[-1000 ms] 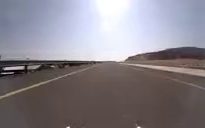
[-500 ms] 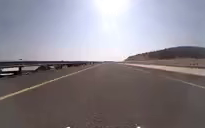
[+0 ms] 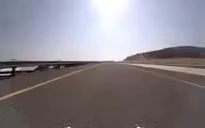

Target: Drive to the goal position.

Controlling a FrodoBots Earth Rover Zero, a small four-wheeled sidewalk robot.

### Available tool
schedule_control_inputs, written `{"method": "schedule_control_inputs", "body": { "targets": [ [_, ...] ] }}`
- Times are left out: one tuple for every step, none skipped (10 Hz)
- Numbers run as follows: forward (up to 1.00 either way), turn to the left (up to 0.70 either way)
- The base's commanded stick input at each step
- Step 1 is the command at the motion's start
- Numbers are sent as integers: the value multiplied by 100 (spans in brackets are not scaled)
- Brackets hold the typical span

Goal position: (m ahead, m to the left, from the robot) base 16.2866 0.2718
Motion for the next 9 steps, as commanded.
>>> {"method": "schedule_control_inputs", "body": {
  "targets": [
    [70, 0],
    [70, 0],
    [70, 0],
    [70, 0],
    [70, 0],
    [70, 0],
    [70, 0],
    [70, 0],
    [70, 0]
  ]
}}
